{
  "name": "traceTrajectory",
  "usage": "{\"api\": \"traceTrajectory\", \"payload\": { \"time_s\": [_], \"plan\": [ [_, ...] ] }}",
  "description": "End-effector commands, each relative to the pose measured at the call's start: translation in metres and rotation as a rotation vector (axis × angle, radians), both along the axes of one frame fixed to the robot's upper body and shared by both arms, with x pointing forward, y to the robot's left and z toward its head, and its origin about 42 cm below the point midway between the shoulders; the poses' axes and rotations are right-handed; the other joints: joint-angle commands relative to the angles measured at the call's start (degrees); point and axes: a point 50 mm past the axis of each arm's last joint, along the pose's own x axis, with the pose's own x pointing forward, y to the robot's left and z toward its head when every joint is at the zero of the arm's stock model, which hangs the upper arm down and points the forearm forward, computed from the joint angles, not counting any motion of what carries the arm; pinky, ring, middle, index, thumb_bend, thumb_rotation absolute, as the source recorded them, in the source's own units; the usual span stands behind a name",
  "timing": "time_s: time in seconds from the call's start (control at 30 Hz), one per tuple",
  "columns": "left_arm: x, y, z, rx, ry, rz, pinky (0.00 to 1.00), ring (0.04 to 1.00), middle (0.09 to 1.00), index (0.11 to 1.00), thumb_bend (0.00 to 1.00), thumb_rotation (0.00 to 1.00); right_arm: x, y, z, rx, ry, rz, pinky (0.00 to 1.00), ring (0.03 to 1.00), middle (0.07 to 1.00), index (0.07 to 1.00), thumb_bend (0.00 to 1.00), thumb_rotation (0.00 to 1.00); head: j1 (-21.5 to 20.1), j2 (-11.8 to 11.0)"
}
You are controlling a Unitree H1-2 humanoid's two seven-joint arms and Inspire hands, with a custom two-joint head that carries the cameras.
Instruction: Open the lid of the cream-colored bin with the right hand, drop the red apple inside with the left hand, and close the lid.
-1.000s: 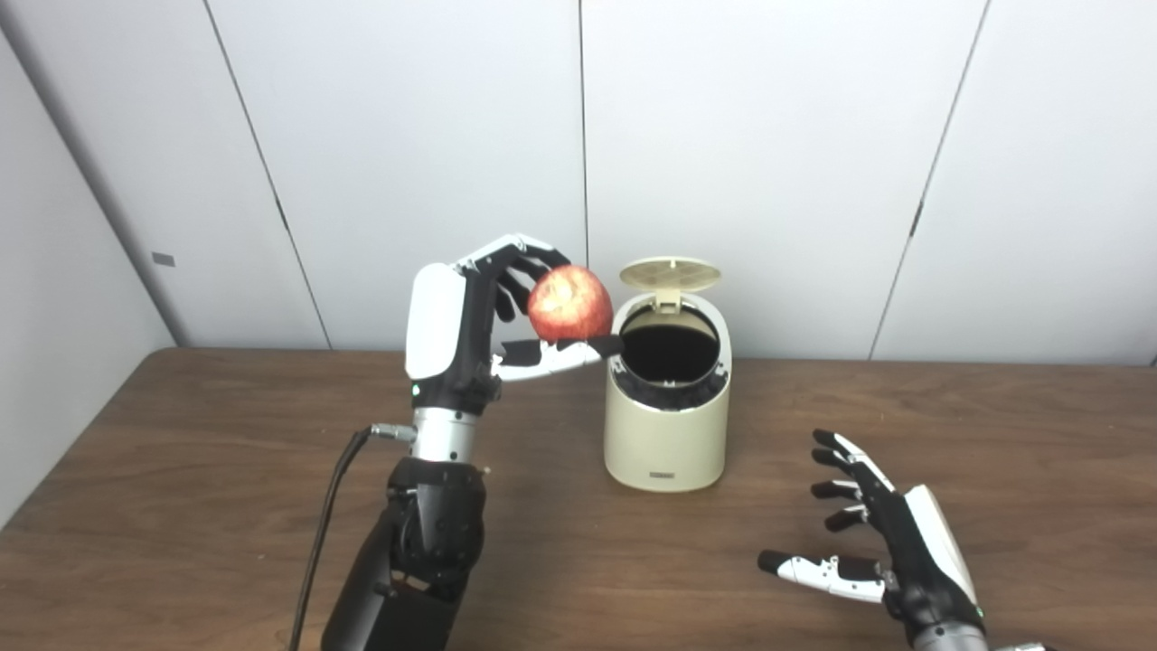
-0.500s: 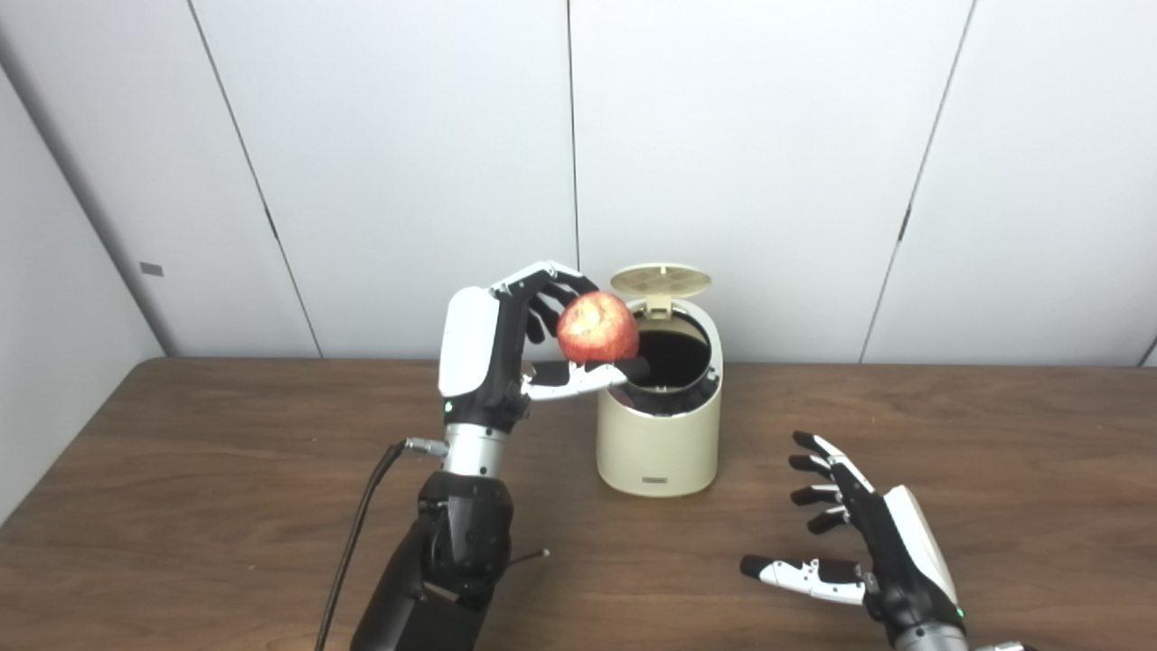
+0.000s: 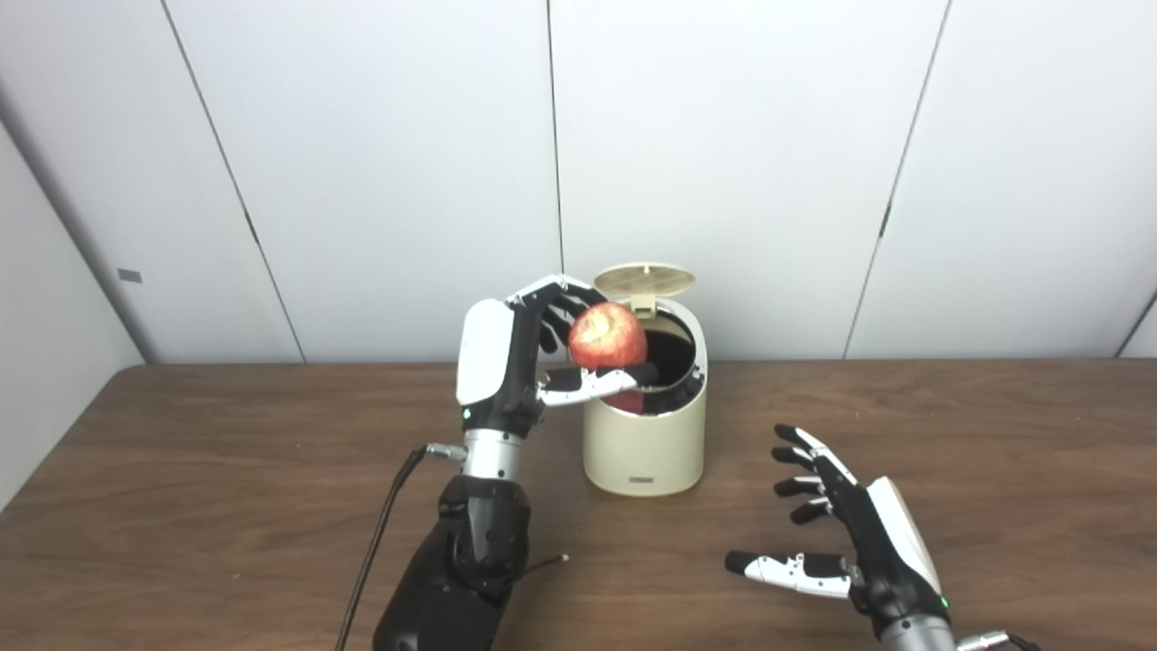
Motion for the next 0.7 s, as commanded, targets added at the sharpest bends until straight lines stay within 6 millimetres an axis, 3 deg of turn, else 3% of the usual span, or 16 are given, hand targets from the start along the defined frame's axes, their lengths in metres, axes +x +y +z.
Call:
{"api": "traceTrajectory", "payload": {
  "time_s": [0.0, 0.5, 0.67],
  "plan": [
    [0.011, -0.014, 0.03, -0.019, -0.103, -0.033, 0.28, 0.372, 0.467, 0.486, 0.53, 0.0, 0.001, 0.003, 0.018, 0.005, -0.076, 0.012, 0.56, 0.696, 0.822, 0.869, 0.8, 0.2, -0.1, 0.0],
    [0.028, -0.034, 0.026, -0.056, -0.056, -0.034, 0.27, 0.373, 0.463, 0.494, 0.53, 0.0, 0.0, 0.004, 0.016, 0.013, -0.077, 0.024, 0.56, 0.696, 0.822, 0.859, 0.79, 0.2, 0.3, 0.5],
    [0.029, -0.031, 0.021, 0.0, -0.045, -0.055, 0.31, 0.425, 0.465, 0.514, 0.52, 0.0, -0.001, 0.004, 0.017, 0.01, -0.068, 0.031, 0.56, 0.701, 0.812, 0.841, 0.79, 0.21, 0.3, 0.7]
  ]
}}
